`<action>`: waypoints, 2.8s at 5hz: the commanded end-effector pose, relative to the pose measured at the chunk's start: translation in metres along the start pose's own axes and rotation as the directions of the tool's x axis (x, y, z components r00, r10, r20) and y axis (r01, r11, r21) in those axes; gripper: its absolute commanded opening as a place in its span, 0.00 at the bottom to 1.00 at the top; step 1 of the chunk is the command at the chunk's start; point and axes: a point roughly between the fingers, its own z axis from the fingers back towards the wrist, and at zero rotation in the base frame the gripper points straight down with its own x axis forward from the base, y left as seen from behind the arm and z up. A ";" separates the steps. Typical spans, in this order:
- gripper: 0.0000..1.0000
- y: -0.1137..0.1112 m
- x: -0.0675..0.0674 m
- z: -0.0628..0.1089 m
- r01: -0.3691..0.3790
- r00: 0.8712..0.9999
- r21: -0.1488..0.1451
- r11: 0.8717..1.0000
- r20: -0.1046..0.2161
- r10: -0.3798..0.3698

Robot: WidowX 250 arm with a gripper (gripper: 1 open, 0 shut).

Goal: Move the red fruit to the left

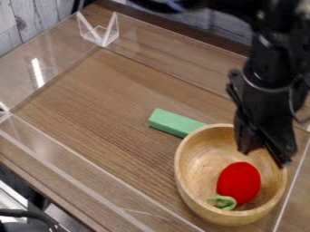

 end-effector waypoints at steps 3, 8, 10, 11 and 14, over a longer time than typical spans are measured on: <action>1.00 0.006 0.000 -0.009 0.007 1.000 -0.019 1.000 0.014 -0.007; 1.00 -0.017 0.000 -0.028 0.124 0.992 -0.044 0.991 -0.015 -0.125; 1.00 -0.021 0.007 -0.011 0.052 0.998 -0.018 0.999 -0.026 -0.052; 1.00 -0.014 0.002 -0.012 -0.011 0.999 -0.015 1.000 -0.039 0.011; 1.00 -0.010 -0.003 -0.026 -0.003 0.999 -0.026 1.000 -0.054 0.002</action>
